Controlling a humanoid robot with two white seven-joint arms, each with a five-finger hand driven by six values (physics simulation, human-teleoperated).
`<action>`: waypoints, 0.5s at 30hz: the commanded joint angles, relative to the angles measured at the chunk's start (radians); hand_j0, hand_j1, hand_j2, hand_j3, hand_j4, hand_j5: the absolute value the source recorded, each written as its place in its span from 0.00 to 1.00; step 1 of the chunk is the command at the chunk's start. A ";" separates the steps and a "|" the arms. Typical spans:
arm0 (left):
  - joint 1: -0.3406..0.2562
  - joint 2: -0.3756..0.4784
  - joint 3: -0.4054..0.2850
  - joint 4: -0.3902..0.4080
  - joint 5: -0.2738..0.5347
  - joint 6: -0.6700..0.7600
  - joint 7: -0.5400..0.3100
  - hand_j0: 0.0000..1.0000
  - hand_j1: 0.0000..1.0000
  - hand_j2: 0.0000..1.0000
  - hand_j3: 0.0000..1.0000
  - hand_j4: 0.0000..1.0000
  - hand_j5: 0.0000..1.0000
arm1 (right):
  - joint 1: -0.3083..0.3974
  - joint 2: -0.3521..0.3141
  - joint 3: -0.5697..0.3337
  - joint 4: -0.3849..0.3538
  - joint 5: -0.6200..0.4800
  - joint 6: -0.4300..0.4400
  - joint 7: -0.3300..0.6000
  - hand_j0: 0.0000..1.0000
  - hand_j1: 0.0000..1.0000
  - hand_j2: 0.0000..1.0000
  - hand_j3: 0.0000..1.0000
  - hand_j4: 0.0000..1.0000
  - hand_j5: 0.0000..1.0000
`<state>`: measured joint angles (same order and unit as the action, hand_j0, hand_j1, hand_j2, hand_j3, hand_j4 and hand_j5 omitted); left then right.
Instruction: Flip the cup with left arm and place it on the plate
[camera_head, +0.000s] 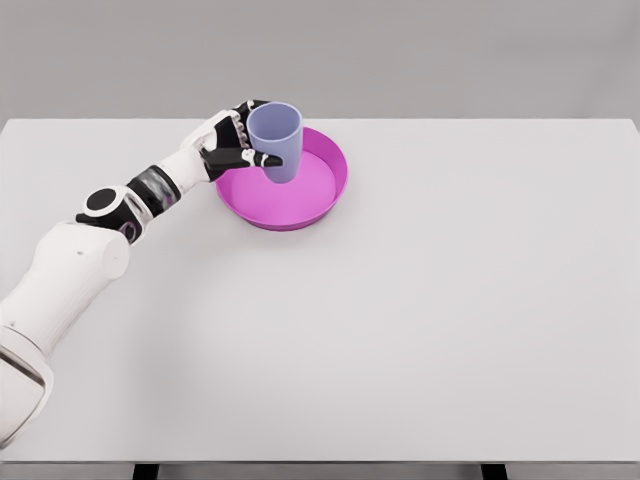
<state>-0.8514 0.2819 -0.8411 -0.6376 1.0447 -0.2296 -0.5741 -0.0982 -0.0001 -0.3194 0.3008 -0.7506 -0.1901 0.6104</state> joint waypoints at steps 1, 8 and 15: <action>0.000 0.000 0.002 -0.001 0.005 0.000 0.000 0.53 0.53 0.53 0.53 0.53 0.53 | 0.000 0.000 -0.001 0.000 0.000 0.000 0.000 1.00 1.00 1.00 1.00 1.00 1.00; 0.000 0.002 0.002 -0.001 0.005 0.001 0.000 0.67 0.67 0.67 0.67 0.67 0.67 | 0.000 0.000 0.000 0.000 0.000 0.000 0.000 1.00 1.00 1.00 1.00 1.00 1.00; 0.000 0.002 -0.004 -0.001 0.005 0.004 0.000 0.78 0.78 0.78 0.78 0.78 0.78 | 0.000 0.000 -0.001 0.000 0.000 0.000 0.000 1.00 1.00 1.00 1.00 1.00 1.00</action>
<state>-0.8514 0.2837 -0.8452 -0.6371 1.0450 -0.2269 -0.5736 -0.0982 -0.0001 -0.3197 0.3008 -0.7506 -0.1900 0.6104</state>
